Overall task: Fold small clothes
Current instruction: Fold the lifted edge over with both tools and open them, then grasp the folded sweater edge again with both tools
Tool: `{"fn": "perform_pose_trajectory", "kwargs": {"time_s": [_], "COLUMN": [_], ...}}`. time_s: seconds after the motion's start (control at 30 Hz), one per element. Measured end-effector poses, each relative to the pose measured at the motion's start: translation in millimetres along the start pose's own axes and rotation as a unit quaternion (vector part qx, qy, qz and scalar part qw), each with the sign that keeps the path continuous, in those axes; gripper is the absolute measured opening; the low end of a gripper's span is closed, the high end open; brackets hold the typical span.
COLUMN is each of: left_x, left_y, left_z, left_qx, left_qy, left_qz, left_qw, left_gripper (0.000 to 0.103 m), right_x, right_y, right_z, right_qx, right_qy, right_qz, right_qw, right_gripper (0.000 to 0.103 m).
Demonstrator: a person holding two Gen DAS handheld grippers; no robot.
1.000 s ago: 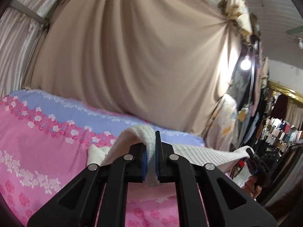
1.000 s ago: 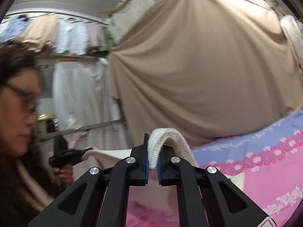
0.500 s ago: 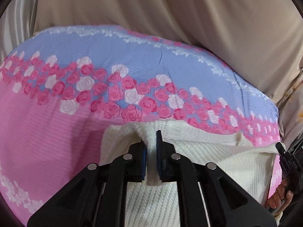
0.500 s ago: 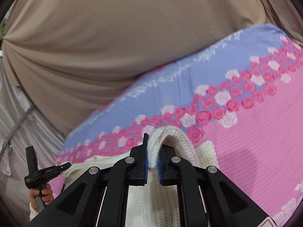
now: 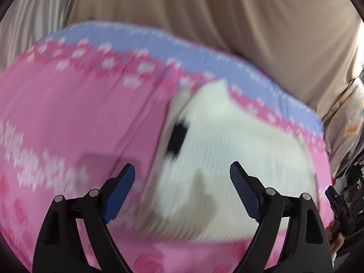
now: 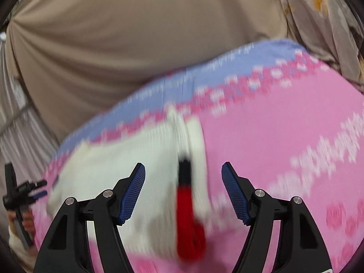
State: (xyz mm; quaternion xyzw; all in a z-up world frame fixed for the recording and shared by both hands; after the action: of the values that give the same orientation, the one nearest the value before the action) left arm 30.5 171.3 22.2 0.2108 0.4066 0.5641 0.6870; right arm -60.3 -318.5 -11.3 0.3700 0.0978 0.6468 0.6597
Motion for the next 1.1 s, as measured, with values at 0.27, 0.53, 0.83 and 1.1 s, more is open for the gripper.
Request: {"fn": "perform_pose_trajectory", "kwargs": {"time_s": [0.27, 0.53, 0.83, 1.1], "left_x": [15.1, 17.8, 33.3, -4.4], "left_y": [-15.3, 21.4, 18.8, 59.8], "left_z": [-26.9, -32.8, -63.5, 10.5], "left_qx": [0.037, 0.039, 0.086, -0.066], "left_qy": [0.054, 0.006, 0.016, 0.005], "left_qz": [-0.02, 0.001, 0.035, 0.008], "left_qw": [0.9977, 0.9992, 0.9955, 0.9978], "left_gripper": [0.043, 0.012, 0.017, 0.08], "right_x": [26.2, 6.7, -20.3, 5.2], "right_y": [-17.2, 32.9, 21.5, 35.0], "right_z": [-38.4, -14.8, -47.9, 47.6], "right_qx": [0.038, 0.015, 0.097, -0.039], "right_qy": [-0.003, -0.036, -0.028, -0.025], "right_qz": [0.014, 0.013, -0.06, -0.037], "right_qw": [0.999, 0.999, 0.993, 0.998], "right_gripper": [0.042, 0.009, 0.014, 0.062]}}
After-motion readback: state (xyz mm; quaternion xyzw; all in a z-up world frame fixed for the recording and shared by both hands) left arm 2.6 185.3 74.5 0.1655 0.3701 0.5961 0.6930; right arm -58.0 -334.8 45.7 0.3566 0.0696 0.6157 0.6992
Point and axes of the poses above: each gripper's, at about its wrist camera, not at the fingertips, and y roughly against the way its jaws point, x to its left, z to its top, the point moved 1 cm from there along -y, roughly the way its jaws point
